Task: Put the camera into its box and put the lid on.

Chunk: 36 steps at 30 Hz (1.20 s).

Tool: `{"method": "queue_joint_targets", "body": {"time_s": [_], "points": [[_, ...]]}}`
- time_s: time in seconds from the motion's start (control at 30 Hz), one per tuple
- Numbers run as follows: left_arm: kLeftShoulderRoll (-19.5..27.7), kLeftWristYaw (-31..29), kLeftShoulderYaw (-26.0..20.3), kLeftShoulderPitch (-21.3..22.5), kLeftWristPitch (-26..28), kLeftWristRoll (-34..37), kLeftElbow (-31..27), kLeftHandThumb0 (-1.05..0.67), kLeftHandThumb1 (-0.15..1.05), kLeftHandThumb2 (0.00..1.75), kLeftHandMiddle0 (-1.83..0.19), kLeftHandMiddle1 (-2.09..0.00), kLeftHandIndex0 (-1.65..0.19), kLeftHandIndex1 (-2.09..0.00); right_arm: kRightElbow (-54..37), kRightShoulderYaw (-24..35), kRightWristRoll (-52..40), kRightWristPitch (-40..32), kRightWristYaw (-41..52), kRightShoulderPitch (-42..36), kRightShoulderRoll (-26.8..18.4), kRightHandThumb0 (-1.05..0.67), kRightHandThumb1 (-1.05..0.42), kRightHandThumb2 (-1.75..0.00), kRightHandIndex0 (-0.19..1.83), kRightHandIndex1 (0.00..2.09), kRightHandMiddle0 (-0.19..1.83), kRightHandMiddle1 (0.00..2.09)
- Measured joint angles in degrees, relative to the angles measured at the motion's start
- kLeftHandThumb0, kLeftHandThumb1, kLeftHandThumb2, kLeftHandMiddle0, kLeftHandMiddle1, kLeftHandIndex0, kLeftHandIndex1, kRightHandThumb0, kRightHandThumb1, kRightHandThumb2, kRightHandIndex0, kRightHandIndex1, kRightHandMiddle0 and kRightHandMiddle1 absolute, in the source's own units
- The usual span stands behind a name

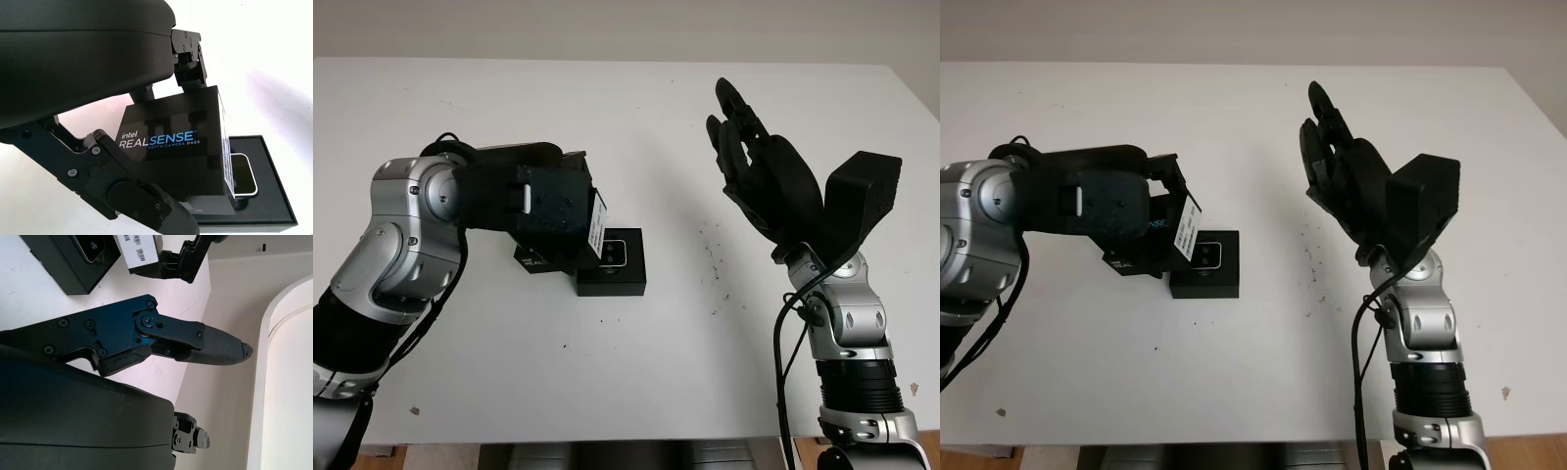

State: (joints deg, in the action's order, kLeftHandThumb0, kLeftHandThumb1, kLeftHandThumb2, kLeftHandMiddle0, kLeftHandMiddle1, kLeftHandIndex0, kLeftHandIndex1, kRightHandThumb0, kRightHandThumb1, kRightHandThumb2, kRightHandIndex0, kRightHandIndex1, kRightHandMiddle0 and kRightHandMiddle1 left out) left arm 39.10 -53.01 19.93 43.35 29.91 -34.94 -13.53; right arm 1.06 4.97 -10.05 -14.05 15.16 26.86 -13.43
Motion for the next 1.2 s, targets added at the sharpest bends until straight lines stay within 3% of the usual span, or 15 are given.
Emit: {"method": "queue_joint_targets", "body": {"time_s": [0.07, 0.27, 0.4, 0.5, 0.57, 0.67, 0.73, 0.9, 1.13, 1.2], "points": [[-0.91, 0.79, 0.02, 0.01, -0.98, -0.05, 0.76, -0.3, 1.05, 0.34, -0.58, -2.09, -0.3, -1.73, 0.0, 0.0, -0.04, 0.0, -0.29, 0.01, 0.07, -0.77, -1.05, -0.61, -0.13, 0.05, -0.12, 0.07], [-1.81, 0.95, 0.45, 0.0, -2.88, -0.95, 1.84, -0.31, 1.05, 0.34, -0.5, -1.94, -0.35, -1.92, 0.0, 0.09, -0.17, 0.07, -0.18, 0.02, 0.12, -0.77, -1.05, -0.61, -0.14, 0.05, -0.13, 0.06], [-2.83, 0.58, 0.53, 0.01, -2.3, -1.06, 1.89, -0.31, 1.05, 0.35, -0.57, -2.07, -0.42, -1.93, 0.0, 0.12, -0.23, 0.05, -0.23, 0.04, 0.13, -0.76, -1.05, -0.61, -0.14, 0.05, -0.13, 0.06], [-3.64, 0.54, 0.53, 0.01, -2.02, -0.83, 1.93, -0.29, 1.05, 0.33, -0.51, -2.09, -0.42, -1.99, 0.0, 0.11, -0.27, 0.05, -0.18, 0.12, 0.13, -0.76, -1.05, -0.61, -0.13, 0.05, -0.13, 0.06], [-4.19, 0.7, 0.52, 0.01, -2.02, -0.54, 2.02, -0.3, 1.05, 0.33, -0.43, -2.01, -0.38, -2.0, 0.0, 0.06, -0.13, 0.05, -0.41, 0.16, 0.13, -0.77, -1.05, -0.61, -0.13, 0.05, -0.12, 0.07], [-5.23, 0.82, 0.53, 0.07, -1.35, -0.48, 2.21, -0.31, 1.05, 0.33, -0.38, -1.68, -0.29, -1.97, 0.0, 0.02, -0.11, 0.05, -0.63, 0.18, 0.18, -0.77, -1.05, -0.61, -0.13, 0.05, -0.12, 0.07], [-5.81, 0.85, 0.52, 0.15, -0.45, -0.48, 2.41, -0.31, 1.05, 0.33, -0.39, -1.69, -0.29, -1.96, 0.0, 0.01, -0.11, 0.06, -0.63, 0.18, 0.26, -0.77, -1.05, -0.61, -0.13, 0.05, -0.12, 0.07], [-7.86, 1.73, 0.48, 0.8, 2.71, 0.31, 3.31, -0.29, 1.05, 0.32, -0.54, -2.06, -0.26, -2.07, 0.09, -0.02, -0.08, 0.42, -0.64, 0.18, 0.34, -0.77, -1.05, -0.61, -0.13, 0.05, -0.12, 0.07], [-9.15, 3.63, 0.09, 1.12, 3.64, 2.64, 4.92, -0.27, 1.05, 0.38, -0.94, -2.09, -0.61, -2.09, 0.34, -0.05, -0.05, 0.62, -0.67, 0.18, 0.61, -0.78, -1.05, -0.61, -0.14, 0.05, -0.13, 0.07], [-9.58, 3.59, 0.75, 1.58, 4.74, 2.33, 5.32, -0.27, 1.05, 0.39, -0.99, -2.09, -0.6, -2.09, 0.34, -0.08, 0.0, 0.68, -0.69, 0.18, 0.75, -0.78, -1.05, -0.61, -0.13, 0.05, -0.13, 0.07]]}}
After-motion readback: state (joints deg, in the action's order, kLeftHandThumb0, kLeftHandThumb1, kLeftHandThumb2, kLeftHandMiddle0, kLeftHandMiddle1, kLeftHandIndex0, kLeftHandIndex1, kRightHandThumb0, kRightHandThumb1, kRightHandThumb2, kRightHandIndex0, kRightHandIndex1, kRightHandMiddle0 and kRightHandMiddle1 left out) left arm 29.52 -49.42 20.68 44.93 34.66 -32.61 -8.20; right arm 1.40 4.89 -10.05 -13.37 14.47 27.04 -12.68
